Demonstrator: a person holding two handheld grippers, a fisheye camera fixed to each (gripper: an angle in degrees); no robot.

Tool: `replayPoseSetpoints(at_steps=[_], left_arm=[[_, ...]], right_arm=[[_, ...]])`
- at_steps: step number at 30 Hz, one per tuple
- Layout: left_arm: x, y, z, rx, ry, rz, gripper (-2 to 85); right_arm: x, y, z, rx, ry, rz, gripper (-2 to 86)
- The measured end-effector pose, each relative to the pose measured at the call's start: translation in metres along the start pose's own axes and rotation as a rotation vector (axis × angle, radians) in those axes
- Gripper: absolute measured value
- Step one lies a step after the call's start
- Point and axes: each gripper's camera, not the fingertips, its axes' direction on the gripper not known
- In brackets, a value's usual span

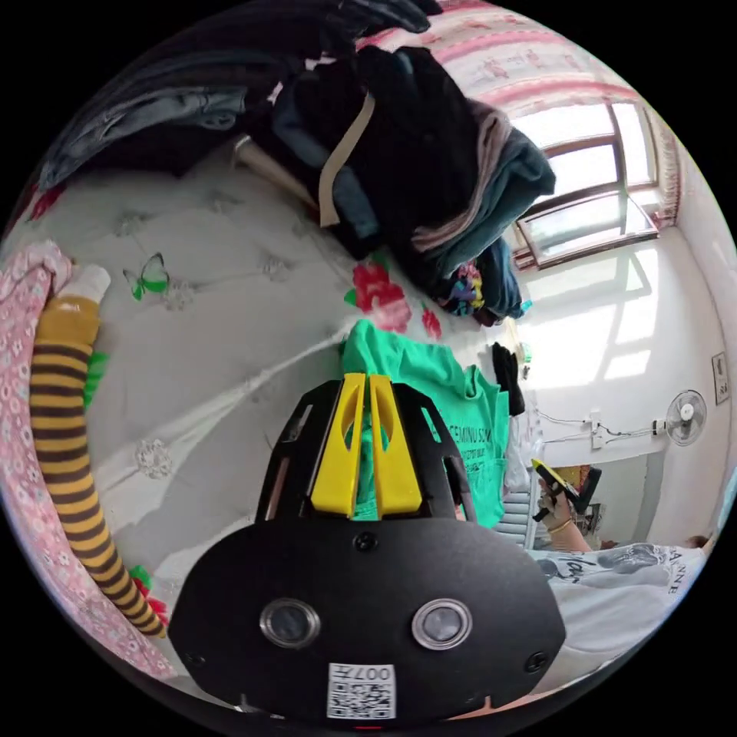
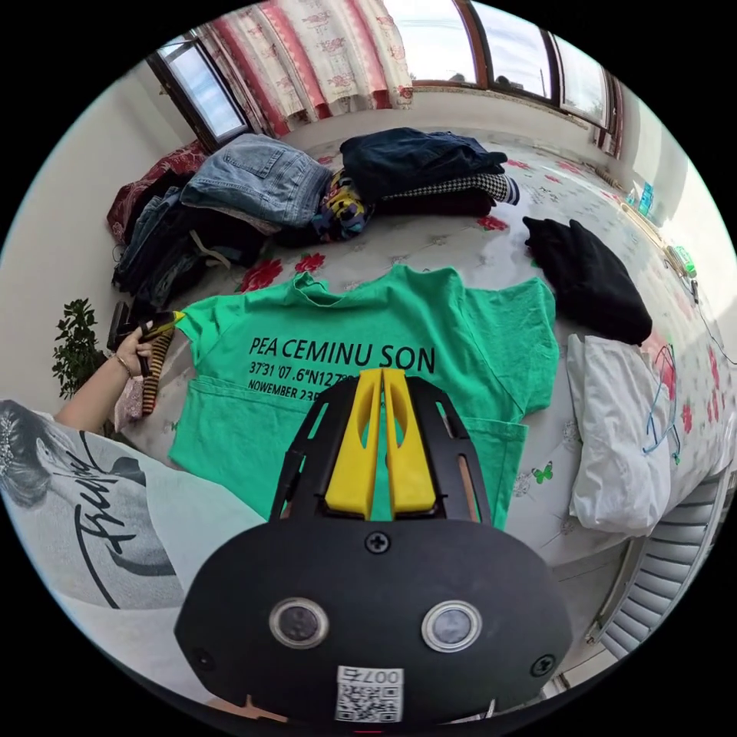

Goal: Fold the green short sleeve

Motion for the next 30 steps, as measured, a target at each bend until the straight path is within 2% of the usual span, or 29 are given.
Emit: replayPoseSetpoints(at_steps=[2,6,10,12,15,18,20,22,26,30], left_arm=[[0.006,-0.015,-0.046,0.124,0.054,0.053,-1.0],[0.002,-0.018,-0.073,0.201,0.024,0.054,-1.0],[-0.04,0.011,-0.057,0.236,0.171,-0.161,-0.9],[-0.039,0.02,-0.054,0.244,0.177,-0.164,-0.9],[-0.007,0.02,-0.048,0.201,0.16,-0.048,-0.6],[0.063,0.023,-0.023,0.088,0.249,0.217,0.8],[0.12,0.045,0.011,-0.06,0.318,0.446,6.3],[0.137,0.066,0.026,-0.101,0.289,0.504,9.1],[0.101,0.11,0.015,0.032,0.145,0.449,10.6],[0.049,0.12,0.025,-0.069,0.031,0.357,12.6]], right_arm=[[0.007,0.007,-0.004,0.025,0.001,0.019,-0.3],[0.015,0.02,0.005,0.033,-0.019,0.053,-0.3],[0.018,0.032,0.023,0.015,-0.048,0.079,-0.2],[0.018,0.036,0.028,0.006,-0.047,0.078,-0.2],[0.024,0.041,0.032,0.007,-0.044,0.089,-0.1],[0.031,0.043,0.036,0.018,-0.049,0.11,-0.1],[0.033,0.042,0.045,0.018,-0.07,0.127,0.1],[0.032,0.039,0.054,0.007,-0.086,0.132,0.3],[0.015,0.028,0.078,-0.036,-0.124,0.081,1.7],[-0.004,0.011,0.108,-0.093,-0.156,0.007,3.3]])
